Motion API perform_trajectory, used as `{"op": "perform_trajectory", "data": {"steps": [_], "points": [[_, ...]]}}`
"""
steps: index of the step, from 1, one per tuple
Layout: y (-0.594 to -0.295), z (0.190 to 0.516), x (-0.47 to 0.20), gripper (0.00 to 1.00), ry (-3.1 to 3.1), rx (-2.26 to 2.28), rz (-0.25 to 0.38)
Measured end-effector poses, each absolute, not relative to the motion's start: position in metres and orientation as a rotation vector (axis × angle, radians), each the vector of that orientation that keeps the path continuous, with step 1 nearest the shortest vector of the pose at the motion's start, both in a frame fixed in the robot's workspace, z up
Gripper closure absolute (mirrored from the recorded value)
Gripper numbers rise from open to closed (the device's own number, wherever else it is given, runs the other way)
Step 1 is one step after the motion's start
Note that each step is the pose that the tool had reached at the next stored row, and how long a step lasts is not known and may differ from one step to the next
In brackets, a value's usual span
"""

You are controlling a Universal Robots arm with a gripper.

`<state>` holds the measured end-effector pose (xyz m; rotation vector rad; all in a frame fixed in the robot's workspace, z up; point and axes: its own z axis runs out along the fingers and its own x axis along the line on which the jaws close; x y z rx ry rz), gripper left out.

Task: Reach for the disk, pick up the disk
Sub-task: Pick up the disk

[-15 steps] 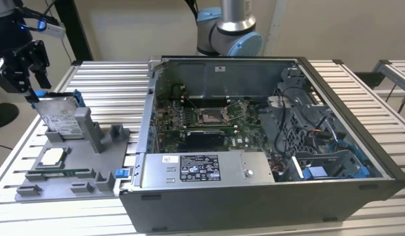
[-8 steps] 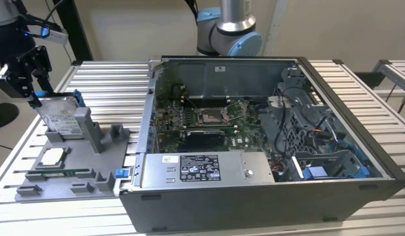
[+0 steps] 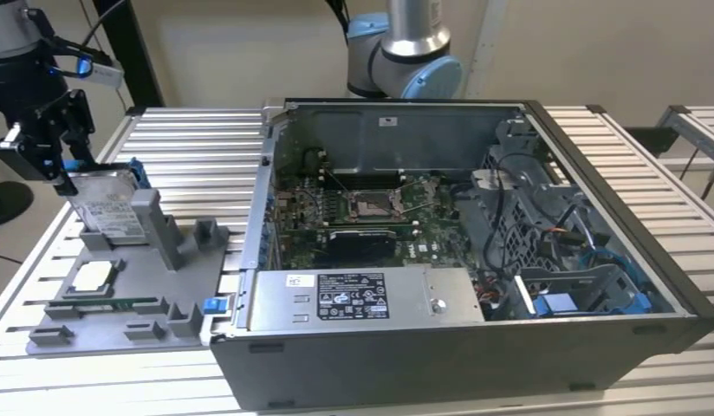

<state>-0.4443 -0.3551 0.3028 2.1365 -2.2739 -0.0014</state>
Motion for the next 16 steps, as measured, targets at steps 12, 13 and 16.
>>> {"op": "perform_trajectory", "data": {"steps": [12, 13, 16], "points": [[-0.355, 0.283, -0.445, 0.00, -2.270, 2.140, -0.001], [-0.355, 0.282, -0.445, 0.00, -2.270, 2.140, -0.001], [-0.355, 0.280, -0.445, 0.00, -2.272, 2.142, 0.000]]}}
